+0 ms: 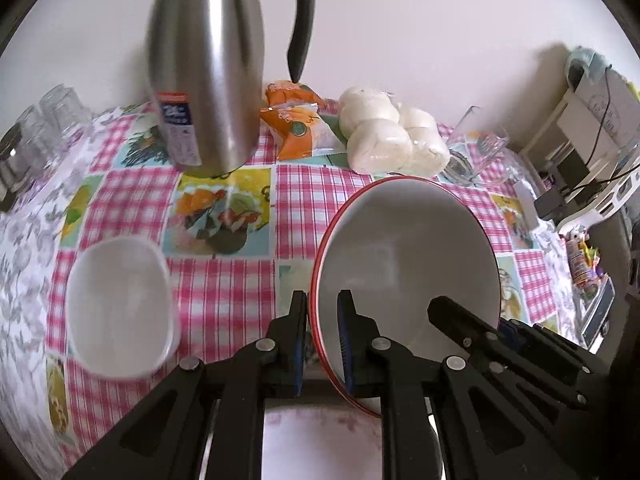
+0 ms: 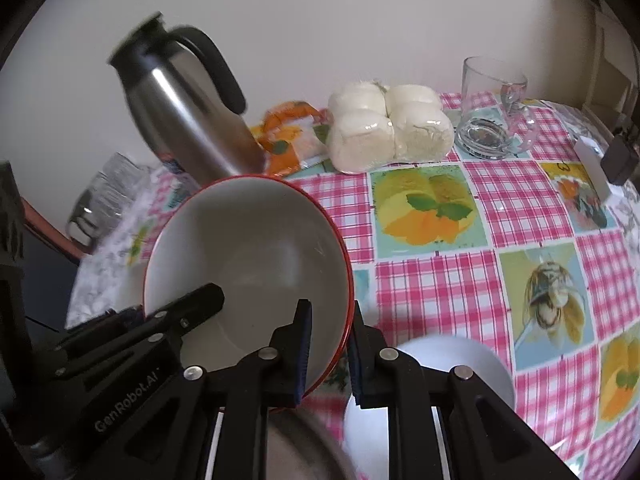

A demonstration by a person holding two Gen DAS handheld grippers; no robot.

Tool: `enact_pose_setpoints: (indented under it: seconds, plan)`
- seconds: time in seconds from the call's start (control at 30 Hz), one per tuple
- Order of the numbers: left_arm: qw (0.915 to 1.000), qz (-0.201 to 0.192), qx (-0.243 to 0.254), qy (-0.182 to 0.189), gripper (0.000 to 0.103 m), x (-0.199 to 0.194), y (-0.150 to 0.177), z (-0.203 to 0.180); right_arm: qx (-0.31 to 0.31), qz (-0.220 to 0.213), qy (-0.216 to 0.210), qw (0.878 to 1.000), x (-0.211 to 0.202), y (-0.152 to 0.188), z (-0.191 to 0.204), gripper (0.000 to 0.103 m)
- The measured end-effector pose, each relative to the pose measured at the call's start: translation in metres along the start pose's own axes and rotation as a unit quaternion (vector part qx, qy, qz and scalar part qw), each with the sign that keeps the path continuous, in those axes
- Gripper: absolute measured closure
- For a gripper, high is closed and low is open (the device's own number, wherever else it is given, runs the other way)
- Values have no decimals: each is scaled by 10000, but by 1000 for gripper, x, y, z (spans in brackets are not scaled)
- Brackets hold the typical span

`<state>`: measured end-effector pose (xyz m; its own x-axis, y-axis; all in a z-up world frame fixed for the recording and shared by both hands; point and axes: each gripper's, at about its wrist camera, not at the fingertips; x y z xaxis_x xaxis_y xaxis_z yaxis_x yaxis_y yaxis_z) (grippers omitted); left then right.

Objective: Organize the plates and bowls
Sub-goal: 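Close both tools on the red-rimmed bowl rim and lift it, then carry the red-rimmed bowl over the basin and lower it onto the plate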

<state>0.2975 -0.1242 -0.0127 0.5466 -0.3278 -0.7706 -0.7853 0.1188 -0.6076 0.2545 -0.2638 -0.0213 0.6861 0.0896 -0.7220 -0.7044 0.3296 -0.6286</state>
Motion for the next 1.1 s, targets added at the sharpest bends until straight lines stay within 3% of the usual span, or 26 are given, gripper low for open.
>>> enact_pose_setpoints:
  seconds: [0.3,0.6,1.1]
  plan:
    - [9993,-230,-287,-29,87,-45,41,6,-198,-290,-68,9994,-49,32,20,85]
    - [9975,-544,-350,-295,87,-88,71,15,-40,-498,-329,9982,-79,69,38,85]
    - [9962,-577,-532,-378,87,-102,98,30,92,-622,-470,9969,-93,105,53,85]
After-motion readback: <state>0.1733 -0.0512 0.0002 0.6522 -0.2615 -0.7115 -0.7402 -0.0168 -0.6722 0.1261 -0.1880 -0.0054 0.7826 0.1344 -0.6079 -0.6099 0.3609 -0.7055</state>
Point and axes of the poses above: each gripper's, at about its wrist camera, not at the fingertips, and x roughly the way its jaws point, z to its left, y to its underside, and after that the axes turned 11 degrees about -z, right-handed
